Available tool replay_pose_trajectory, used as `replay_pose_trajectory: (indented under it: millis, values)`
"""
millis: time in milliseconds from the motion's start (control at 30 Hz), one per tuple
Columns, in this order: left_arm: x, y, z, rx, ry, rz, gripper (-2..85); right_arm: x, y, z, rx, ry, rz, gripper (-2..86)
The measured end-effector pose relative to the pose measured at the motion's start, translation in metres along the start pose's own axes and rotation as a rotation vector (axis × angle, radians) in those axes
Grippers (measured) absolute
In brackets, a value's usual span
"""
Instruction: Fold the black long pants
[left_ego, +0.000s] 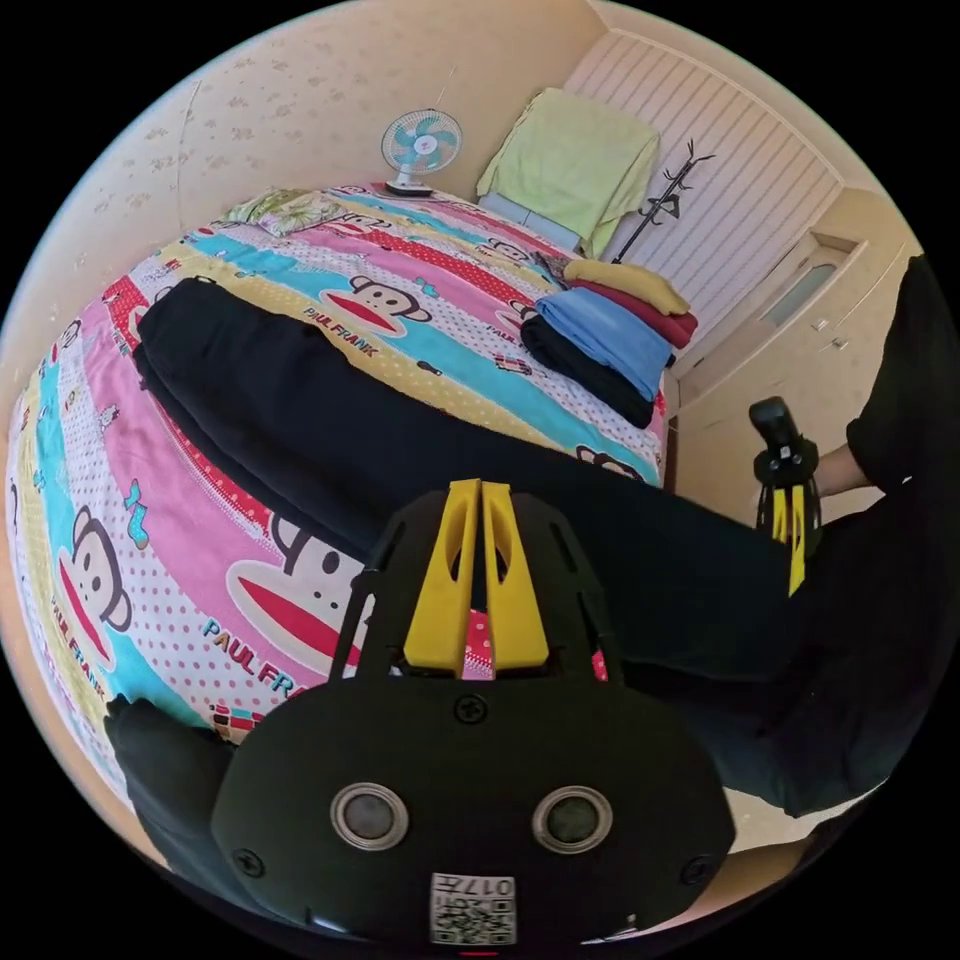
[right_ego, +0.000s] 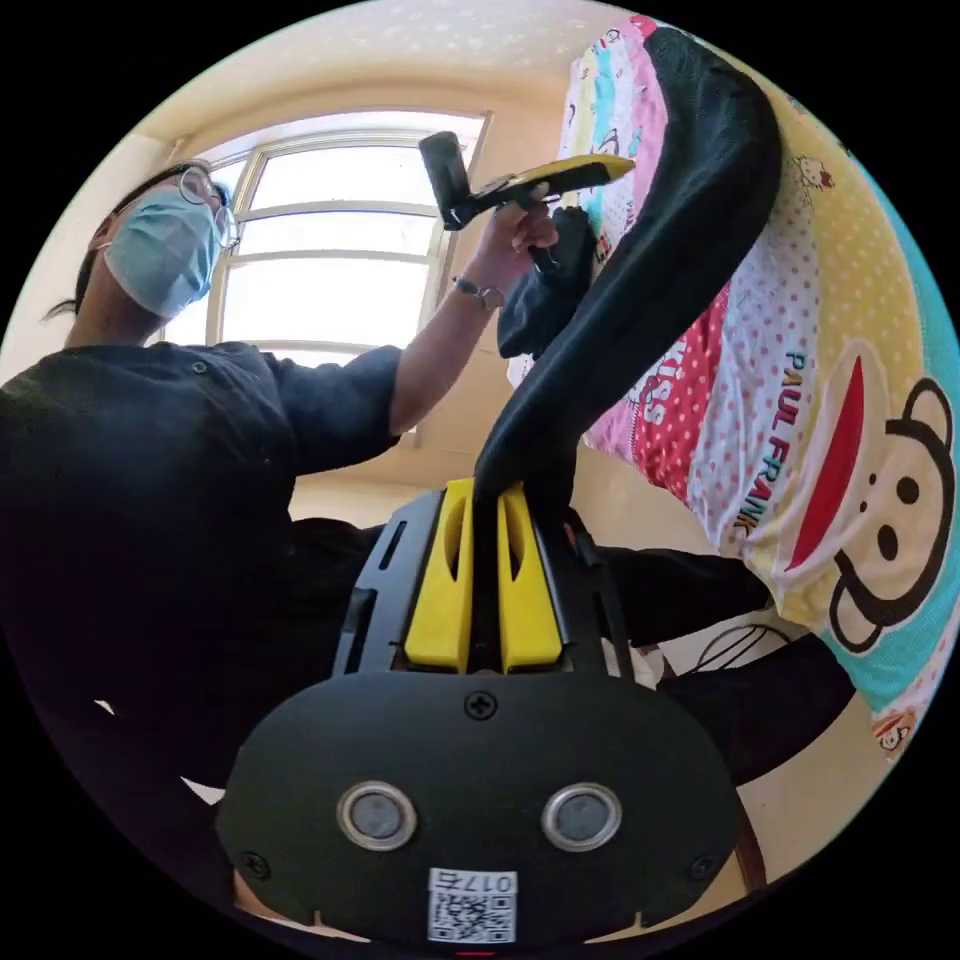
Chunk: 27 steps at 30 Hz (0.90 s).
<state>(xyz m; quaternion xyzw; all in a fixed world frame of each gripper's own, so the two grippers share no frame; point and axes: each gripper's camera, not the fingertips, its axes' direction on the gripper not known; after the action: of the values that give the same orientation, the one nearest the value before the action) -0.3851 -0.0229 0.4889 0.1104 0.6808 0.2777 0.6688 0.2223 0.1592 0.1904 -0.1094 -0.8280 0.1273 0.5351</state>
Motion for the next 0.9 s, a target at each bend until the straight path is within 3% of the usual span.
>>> replay_pose_trajectory:
  millis: [200, 300, 367, 433, 533, 633, 767, 900]
  values:
    - [0.059, 0.007, 0.092, -0.187, 0.216, 0.141, -1.0, -0.053, -0.016, -0.037, 0.215, -0.285, -0.035, 0.7]
    - [0.105, 0.012, 0.132, -0.289, 0.424, 0.232, -1.0, -0.054, -0.042, -0.06, 0.365, -0.25, -0.052, 1.0]
    - [0.114, 0.015, 0.144, -0.263, 0.575, 0.196, -1.0, -0.036, -0.064, -0.07, 0.417, -0.228, -0.033, 1.7]
    - [0.085, 0.025, 0.162, -0.199, 0.711, -0.065, -1.0, -0.005, -0.095, -0.077, 0.446, -0.178, 0.046, 3.0]
    - [0.022, 0.076, 0.167, 0.01, 0.721, -0.517, -1.0, 0.061, -0.15, -0.087, 0.481, -0.092, 0.106, 8.9]
    - [-0.017, 0.14, 0.142, 0.241, 0.656, -0.821, -1.0, 0.115, -0.185, -0.097, 0.483, -0.059, 0.16, 12.1]
    - [-0.026, 0.161, 0.089, 0.316, 0.487, -0.842, -1.0, 0.095, -0.172, -0.103, 0.499, 0.116, 0.16, 13.4]
    - [-0.02, 0.12, 0.05, 0.336, 0.389, -0.673, -1.0, 0.088, -0.111, -0.088, 0.488, 0.269, 0.388, 14.5]
